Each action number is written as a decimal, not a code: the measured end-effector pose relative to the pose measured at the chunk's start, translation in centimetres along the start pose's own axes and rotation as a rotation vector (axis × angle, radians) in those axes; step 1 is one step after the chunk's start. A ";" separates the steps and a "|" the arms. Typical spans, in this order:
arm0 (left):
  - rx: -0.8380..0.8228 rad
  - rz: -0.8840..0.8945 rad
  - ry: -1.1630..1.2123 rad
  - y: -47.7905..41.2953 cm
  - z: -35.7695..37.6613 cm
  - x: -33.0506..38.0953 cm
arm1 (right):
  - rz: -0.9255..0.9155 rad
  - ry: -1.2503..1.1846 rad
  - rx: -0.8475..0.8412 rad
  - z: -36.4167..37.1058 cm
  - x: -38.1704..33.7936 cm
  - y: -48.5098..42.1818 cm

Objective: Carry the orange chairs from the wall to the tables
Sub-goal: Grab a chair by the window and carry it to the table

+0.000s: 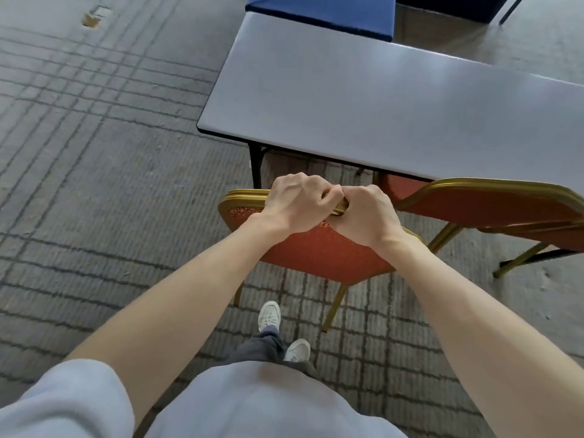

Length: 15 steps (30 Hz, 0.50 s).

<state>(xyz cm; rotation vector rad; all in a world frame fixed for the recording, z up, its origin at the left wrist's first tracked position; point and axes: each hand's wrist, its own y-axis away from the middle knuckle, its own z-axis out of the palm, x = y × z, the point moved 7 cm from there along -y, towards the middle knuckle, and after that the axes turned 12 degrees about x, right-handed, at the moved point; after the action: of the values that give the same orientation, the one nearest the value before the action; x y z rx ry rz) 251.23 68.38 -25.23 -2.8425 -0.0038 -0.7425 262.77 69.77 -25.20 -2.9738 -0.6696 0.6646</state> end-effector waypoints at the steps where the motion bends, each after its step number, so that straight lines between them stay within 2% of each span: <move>1: 0.008 0.004 -0.013 -0.2 0.2 -0.1 | -0.002 -0.002 0.004 -0.1 0.0 -0.3; 9: 0.132 0.079 -0.106 -2.5 0.1 0.5 | -0.077 0.024 0.176 -1.6 0.4 -1.9; 15: 0.128 0.123 -0.080 -2.1 -0.3 0.4 | -0.060 0.036 0.143 -0.8 0.4 -2.0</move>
<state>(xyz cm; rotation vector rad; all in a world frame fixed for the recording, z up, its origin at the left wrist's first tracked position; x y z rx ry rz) 251.30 70.40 -24.38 -2.7197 0.1070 -0.5816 262.64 71.82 -24.45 -2.8169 -0.6756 0.6252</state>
